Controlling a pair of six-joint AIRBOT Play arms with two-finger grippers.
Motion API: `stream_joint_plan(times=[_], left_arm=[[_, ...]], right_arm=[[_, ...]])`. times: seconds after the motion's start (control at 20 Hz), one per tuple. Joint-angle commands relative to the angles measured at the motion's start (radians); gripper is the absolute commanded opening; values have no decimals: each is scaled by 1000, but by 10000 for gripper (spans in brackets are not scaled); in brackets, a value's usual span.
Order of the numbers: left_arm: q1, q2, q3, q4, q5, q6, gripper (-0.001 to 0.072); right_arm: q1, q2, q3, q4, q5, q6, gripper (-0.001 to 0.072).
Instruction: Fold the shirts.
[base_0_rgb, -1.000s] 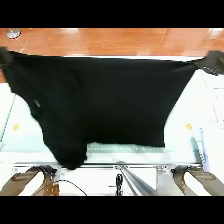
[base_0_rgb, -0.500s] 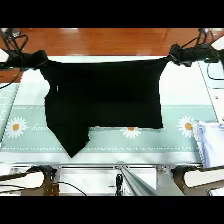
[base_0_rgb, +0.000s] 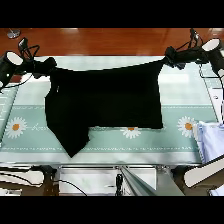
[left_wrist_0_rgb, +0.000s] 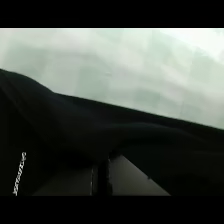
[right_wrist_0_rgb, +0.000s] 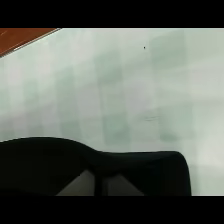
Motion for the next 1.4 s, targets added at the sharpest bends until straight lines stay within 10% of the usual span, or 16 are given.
stream_joint_plan(times=[0.0, 0.4, 0.45, 0.5, 0.55, 0.9, 1.35], left_arm=[[24, -9, 36, -4, -149, 143, 28], [51, -113, 36, 2, -455, 246, 30], [45, -129, 36, -5, -486, 246, 91], [41, -139, 37, -3, -524, 247, 429], [43, -139, 41, 5, -545, 241, 703], [191, 24, 74, 52, -711, 176, 710], [517, 499, -823, -12, -453, 315, 707]], right_arm=[[-13, -6, 19, -4, 158, -63, 21], [33, -49, -88, -212, 382, -76, 46], [33, -57, -90, -196, 377, -49, 285], [33, -61, -90, -164, 391, -48, 651], [32, -61, -77, -137, 433, -77, 635], [-87, 162, 29, -297, 572, -35, 634], [-113, 708, -937, -4, 53, -163, 632]])
